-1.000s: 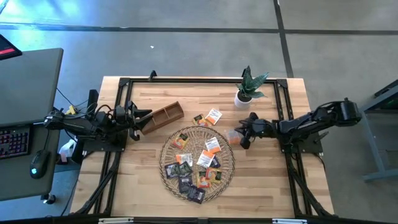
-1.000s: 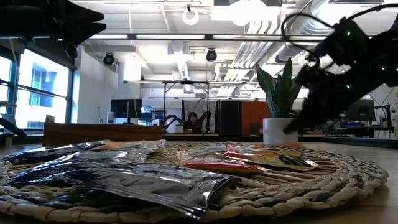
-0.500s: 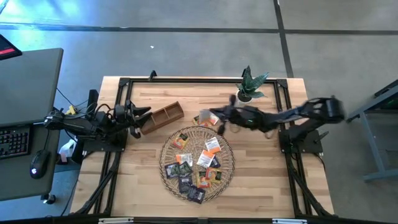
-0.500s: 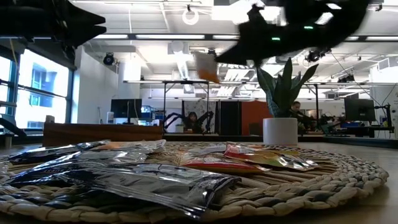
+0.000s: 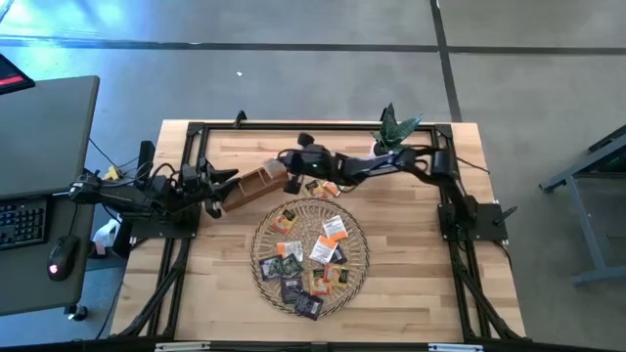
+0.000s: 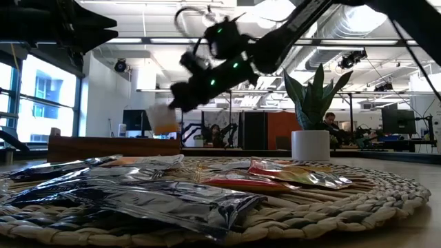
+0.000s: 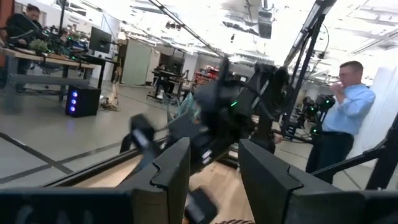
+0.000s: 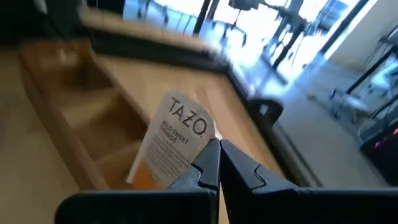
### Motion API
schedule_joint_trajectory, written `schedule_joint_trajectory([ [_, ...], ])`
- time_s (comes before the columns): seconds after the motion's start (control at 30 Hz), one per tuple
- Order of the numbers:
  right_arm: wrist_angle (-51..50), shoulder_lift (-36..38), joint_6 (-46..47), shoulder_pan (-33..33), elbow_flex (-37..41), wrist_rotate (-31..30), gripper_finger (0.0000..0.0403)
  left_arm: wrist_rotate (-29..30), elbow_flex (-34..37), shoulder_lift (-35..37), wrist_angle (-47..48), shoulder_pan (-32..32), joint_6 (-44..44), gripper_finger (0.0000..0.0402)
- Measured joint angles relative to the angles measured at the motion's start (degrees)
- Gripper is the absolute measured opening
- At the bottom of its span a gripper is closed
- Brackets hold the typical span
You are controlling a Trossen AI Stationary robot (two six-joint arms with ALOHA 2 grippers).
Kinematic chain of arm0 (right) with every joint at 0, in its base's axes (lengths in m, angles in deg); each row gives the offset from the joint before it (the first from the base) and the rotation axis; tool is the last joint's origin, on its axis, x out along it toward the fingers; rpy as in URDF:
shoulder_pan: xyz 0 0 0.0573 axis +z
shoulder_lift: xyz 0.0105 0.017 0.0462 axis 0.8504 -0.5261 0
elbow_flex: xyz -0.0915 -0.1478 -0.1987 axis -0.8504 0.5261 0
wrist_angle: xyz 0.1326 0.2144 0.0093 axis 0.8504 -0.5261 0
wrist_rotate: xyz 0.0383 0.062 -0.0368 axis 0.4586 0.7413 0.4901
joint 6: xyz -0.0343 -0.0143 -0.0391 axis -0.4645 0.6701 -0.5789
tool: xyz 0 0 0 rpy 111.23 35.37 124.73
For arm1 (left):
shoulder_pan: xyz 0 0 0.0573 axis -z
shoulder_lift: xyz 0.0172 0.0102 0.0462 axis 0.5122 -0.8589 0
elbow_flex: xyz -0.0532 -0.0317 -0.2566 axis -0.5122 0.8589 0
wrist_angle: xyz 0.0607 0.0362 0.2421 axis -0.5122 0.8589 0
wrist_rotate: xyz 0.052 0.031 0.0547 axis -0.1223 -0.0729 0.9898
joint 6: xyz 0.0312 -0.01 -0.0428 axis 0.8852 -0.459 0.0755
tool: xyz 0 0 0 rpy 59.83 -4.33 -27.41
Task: Pick & Place Tea
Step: Put the white tea bag into the right compartment of the wooden organizer
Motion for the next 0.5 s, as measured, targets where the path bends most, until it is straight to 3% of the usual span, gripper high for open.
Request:
schedule_joint_trajectory([
  [0.2, -1.08, -4.76, 0.19, -0.33, -5.37, 1.70, 0.0000, -0.15, 0.00, 0.01, 1.68, 0.00, -0.69, 0.0135],
  [0.5, -1.26, -5.36, -1.06, -0.18, -6.88, 0.47, 0.0000, 0.16, 0.00, 0.01, 2.64, 0.00, -1.65, 0.0135],
])
